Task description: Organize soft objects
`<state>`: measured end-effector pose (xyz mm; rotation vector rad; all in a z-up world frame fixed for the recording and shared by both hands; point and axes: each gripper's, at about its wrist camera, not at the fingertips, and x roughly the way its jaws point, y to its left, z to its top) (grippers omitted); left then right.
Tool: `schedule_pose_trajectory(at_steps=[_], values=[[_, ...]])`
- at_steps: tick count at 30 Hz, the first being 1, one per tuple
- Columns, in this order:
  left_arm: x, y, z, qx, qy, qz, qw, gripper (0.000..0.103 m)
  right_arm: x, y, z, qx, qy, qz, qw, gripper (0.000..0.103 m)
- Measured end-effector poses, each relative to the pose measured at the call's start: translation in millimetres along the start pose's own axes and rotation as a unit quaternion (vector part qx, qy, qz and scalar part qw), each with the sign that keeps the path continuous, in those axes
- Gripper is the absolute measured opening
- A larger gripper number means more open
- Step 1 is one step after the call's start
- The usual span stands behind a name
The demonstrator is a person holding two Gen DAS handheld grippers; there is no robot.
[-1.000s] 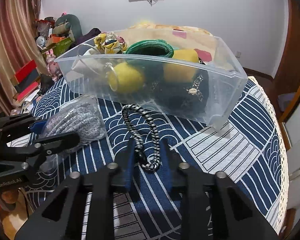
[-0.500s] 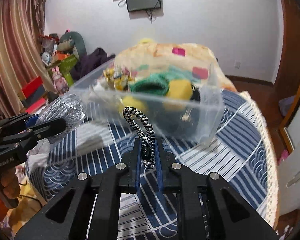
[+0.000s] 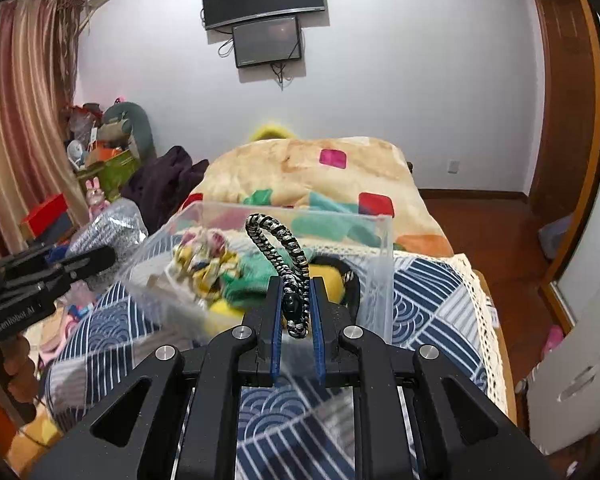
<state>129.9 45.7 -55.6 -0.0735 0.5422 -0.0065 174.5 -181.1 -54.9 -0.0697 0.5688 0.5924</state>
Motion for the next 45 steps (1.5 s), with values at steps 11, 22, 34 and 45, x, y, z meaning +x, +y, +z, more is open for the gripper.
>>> schedule_pose_trajectory(at_steps=[11, 22, 34, 45], values=[[57, 3, 9, -0.003, 0.034, 0.028, 0.9990, 0.034, 44, -10, 9, 0.029, 0.049, 0.001, 0.998, 0.012], [79, 0, 5, 0.002, 0.060, 0.044, 0.9973, 0.042, 48, -9, 0, 0.010, 0.072, -0.011, 0.997, 0.026], [35, -5, 7, 0.006, 0.021, 0.027, 0.9994, 0.059, 32, -18, 1, 0.010, 0.062, -0.017, 0.998, 0.045], [-40, -21, 29, 0.006, -0.070, 0.003, 0.9975, 0.059, -24, -2, 23, -0.011, -0.023, -0.015, 1.000, 0.047]])
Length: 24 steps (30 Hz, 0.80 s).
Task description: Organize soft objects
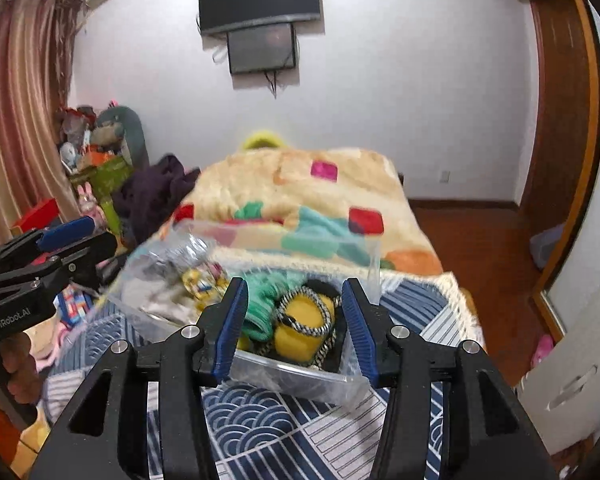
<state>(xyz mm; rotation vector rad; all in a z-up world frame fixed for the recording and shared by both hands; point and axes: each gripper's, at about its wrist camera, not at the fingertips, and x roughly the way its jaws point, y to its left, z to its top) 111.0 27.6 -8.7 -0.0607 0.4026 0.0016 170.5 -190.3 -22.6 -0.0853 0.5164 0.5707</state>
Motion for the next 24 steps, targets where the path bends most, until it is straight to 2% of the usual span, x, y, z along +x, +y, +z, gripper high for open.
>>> schedule_pose_trajectory(at_steps=[4, 7, 10, 12, 14, 15, 17, 19, 21, 24], values=[[-24, -4, 9, 0.001, -0.031, 0.002, 0.9995, 0.060, -25, 5, 8, 0.000, -0.042, 0.007, 0.999, 0.056], [-42, -8, 13, 0.003, -0.053, 0.002, 0.9986, 0.066, -39, 9, 13, -0.002, -0.067, 0.010, 0.998, 0.058], [-56, -11, 17, 0.003, -0.070, -0.002, 0.9975, 0.069, -55, 12, 17, -0.002, -0.096, 0.012, 0.995, 0.065], [-63, -13, 18, 0.005, -0.079, -0.002, 0.9969, 0.075, -61, 15, 18, -0.001, -0.109, 0.013, 0.994, 0.073], [-70, -15, 19, 0.003, -0.087, 0.002, 0.9962, 0.088, -68, 18, 20, -0.003, -0.122, 0.012, 0.992, 0.078], [-73, -16, 19, 0.002, -0.092, 0.003, 0.9957, 0.091, -69, 18, 20, -0.004, -0.125, 0.011, 0.992, 0.084], [-78, -16, 20, -0.001, -0.098, 0.006, 0.9951, 0.098, -74, 22, 22, -0.006, -0.136, 0.007, 0.991, 0.088], [-83, -17, 20, -0.004, -0.102, 0.008, 0.9947, 0.101, -78, 24, 21, -0.009, -0.142, 0.004, 0.990, 0.091], [-88, -18, 19, -0.004, -0.106, 0.007, 0.9944, 0.101, -79, 26, 22, -0.010, -0.146, 0.005, 0.989, 0.101], [-92, -18, 18, 0.000, -0.110, 0.009, 0.9938, 0.102, -81, 28, 22, -0.009, -0.156, 0.002, 0.988, 0.103]])
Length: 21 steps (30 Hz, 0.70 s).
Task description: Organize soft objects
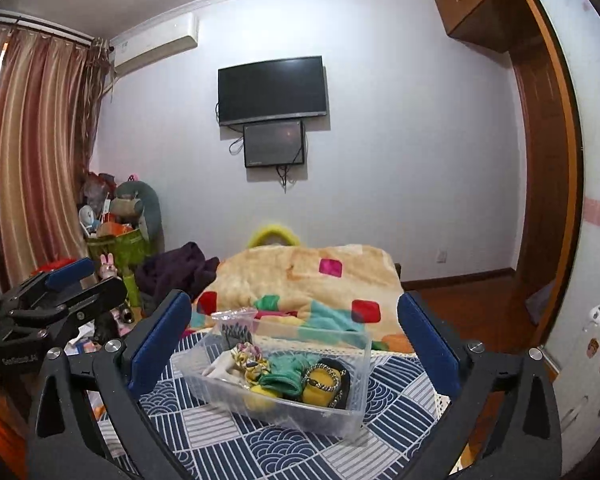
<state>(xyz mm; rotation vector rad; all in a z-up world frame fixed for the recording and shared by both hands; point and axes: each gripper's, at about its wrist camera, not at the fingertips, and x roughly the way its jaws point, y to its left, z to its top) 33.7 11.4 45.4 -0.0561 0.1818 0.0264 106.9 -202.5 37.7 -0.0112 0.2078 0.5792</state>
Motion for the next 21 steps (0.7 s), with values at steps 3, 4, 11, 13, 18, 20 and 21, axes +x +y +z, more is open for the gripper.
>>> schedule_pose_trajectory(at_steps=[3, 4, 11, 13, 18, 20, 21], values=[[-1.8, -0.2, -0.4, 0.001, -0.002, 0.001, 1.0000, 0.102, 0.6, 1.0, 2.1, 0.001, -0.003, 0.001, 1.000, 0.103], [-2.2, 0.0, -0.3, 0.000, -0.002, 0.000, 1.0000, 0.102, -0.2, 0.9, 1.5, 0.001, -0.003, 0.002, 1.000, 0.103], [-3.3, -0.6, 1.1, 0.004, -0.006, 0.003, 1.0000, 0.103, -2.3, 0.0, -2.1, 0.001, -0.004, 0.001, 1.000, 0.103], [-3.9, -2.0, 0.8, 0.005, -0.007, 0.002, 1.0000, 0.103, -2.2, 0.2, -1.9, 0.002, -0.005, 0.002, 1.000, 0.103], [-4.7, -3.4, 0.9, 0.007, -0.008, 0.005, 0.9999, 0.103, -5.9, 0.0, -3.8, 0.002, -0.006, 0.004, 1.000, 0.103], [-5.1, -3.8, 0.7, 0.008, -0.007, 0.002, 0.9999, 0.103, -5.8, -0.1, -3.7, 0.003, -0.006, 0.004, 1.000, 0.103], [-5.2, -3.6, 0.8, 0.008, -0.007, 0.002, 0.9999, 0.103, -5.9, -0.1, -3.8, 0.002, -0.006, 0.004, 1.000, 0.103]])
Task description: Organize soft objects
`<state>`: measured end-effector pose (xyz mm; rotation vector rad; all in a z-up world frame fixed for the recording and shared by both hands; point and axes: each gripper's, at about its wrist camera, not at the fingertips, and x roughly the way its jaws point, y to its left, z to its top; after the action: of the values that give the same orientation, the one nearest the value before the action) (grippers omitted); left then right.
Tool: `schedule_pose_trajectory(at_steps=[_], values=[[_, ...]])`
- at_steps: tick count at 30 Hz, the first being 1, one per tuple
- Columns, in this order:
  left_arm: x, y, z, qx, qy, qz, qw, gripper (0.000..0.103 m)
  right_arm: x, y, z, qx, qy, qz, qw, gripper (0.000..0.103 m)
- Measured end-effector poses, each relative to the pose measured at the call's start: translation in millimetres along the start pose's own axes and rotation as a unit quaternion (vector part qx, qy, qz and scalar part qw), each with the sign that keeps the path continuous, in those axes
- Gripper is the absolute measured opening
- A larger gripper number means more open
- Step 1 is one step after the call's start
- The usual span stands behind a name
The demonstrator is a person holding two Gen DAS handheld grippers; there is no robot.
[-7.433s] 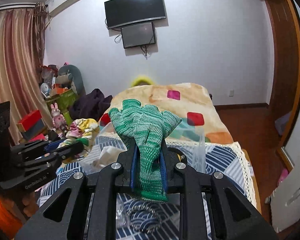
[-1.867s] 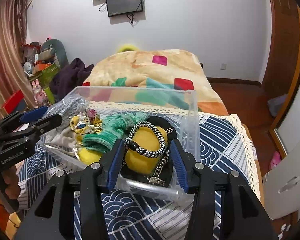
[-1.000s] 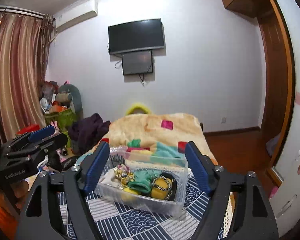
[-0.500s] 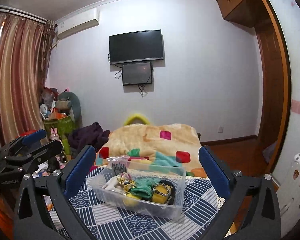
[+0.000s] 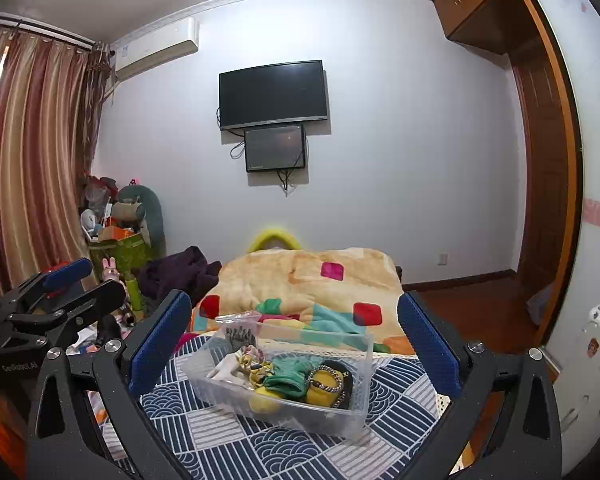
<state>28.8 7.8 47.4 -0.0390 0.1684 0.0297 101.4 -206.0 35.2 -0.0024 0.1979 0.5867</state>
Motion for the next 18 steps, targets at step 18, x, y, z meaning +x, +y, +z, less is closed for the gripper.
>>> schedule_pose_trajectory(at_steps=[18], values=[[-0.5, 0.1, 0.0, 0.002, 0.001, -0.002, 1.0000, 0.103, -2.9, -0.3, -0.8, 0.000, 0.001, 0.003, 1.000, 0.103]])
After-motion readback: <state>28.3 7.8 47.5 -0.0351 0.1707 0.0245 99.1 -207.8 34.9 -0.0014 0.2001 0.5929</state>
